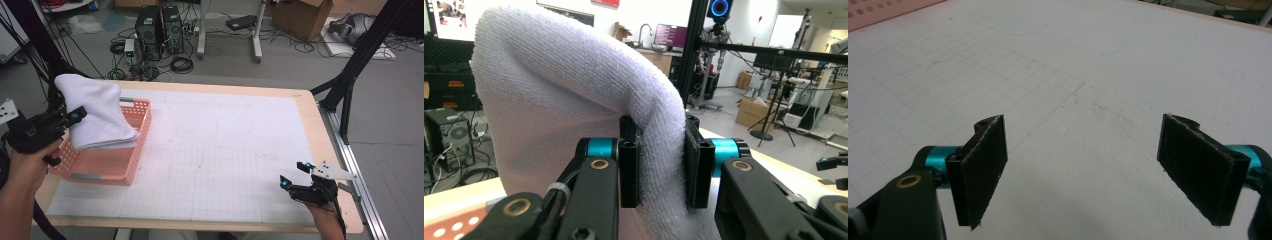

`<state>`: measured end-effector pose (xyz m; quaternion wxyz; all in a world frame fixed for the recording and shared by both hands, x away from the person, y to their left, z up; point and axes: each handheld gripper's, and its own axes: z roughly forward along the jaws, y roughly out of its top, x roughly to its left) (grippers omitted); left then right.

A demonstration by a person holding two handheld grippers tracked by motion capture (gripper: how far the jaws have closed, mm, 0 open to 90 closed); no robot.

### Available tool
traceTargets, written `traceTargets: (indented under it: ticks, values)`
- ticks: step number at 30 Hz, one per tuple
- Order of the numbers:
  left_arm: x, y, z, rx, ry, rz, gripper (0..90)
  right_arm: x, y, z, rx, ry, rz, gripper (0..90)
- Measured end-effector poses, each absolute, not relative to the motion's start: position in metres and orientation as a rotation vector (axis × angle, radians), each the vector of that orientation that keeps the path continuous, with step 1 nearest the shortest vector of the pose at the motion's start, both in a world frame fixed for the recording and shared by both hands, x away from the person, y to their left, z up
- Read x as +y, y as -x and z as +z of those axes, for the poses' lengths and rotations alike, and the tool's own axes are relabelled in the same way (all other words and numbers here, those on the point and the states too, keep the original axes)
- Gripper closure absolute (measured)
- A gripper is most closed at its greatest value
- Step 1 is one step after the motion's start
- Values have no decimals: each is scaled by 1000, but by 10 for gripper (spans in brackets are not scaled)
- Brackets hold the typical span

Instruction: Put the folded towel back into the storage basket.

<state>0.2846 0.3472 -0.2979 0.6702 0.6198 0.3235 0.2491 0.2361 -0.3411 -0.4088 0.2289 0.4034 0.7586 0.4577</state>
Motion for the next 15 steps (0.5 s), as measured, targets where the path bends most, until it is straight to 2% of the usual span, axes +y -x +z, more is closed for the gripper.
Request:
traceTargets:
  ticks: [15]
  values:
    - [366, -291, -325, 779, -1394, 538, 730, -337, -236, -410, 2098, -1108, 1233, 189]
